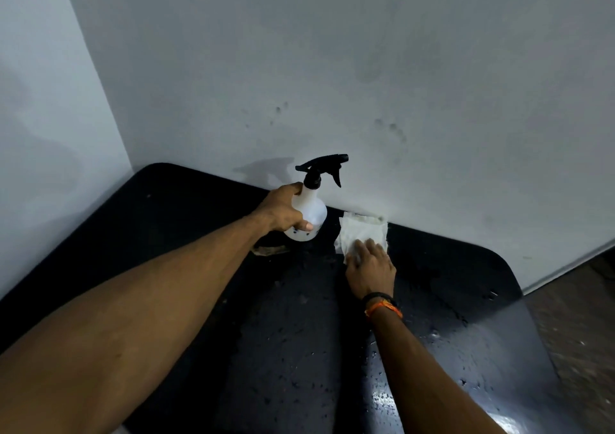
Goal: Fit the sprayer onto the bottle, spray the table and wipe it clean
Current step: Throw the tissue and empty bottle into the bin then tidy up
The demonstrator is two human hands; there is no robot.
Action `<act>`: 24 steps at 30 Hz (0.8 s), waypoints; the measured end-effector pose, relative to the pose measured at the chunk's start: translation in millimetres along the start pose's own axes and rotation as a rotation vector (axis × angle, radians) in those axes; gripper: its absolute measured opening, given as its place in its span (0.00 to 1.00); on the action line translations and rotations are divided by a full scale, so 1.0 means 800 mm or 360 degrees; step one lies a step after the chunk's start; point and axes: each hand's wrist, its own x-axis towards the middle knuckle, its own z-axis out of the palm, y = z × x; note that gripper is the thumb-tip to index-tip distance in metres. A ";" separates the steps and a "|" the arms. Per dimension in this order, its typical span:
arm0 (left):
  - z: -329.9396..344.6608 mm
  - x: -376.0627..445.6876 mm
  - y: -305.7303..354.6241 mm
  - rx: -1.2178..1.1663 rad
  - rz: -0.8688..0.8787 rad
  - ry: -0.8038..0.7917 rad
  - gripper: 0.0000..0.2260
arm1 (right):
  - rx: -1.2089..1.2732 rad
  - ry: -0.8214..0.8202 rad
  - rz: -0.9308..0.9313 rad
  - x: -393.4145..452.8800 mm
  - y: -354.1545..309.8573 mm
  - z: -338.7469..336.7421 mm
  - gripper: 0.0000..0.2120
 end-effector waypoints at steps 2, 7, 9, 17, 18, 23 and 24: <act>-0.004 0.003 -0.001 0.0009 -0.0008 -0.0032 0.38 | -0.0019 -0.0010 0.0002 0.001 0.001 0.000 0.19; -0.004 0.007 -0.003 -0.0006 -0.0025 -0.0025 0.37 | -0.0022 0.0008 0.0003 -0.001 0.000 0.002 0.18; -0.001 0.007 -0.004 -0.0022 -0.0018 -0.0018 0.36 | -0.0014 0.0010 0.0004 0.000 0.001 0.001 0.17; 0.009 -0.017 -0.009 0.0050 0.0032 0.0109 0.41 | 0.0036 -0.0096 0.0070 -0.006 0.001 -0.007 0.25; 0.011 -0.025 -0.012 0.0094 0.0045 0.0135 0.43 | 0.0057 -0.0091 0.0078 -0.009 -0.001 -0.010 0.25; 0.027 -0.074 -0.030 0.0068 -0.0052 0.0289 0.47 | 0.0136 -0.0150 0.0152 -0.033 -0.005 -0.025 0.26; 0.032 -0.086 -0.033 0.0129 -0.0093 0.0269 0.49 | 0.0150 -0.0170 0.0157 -0.039 -0.007 -0.028 0.26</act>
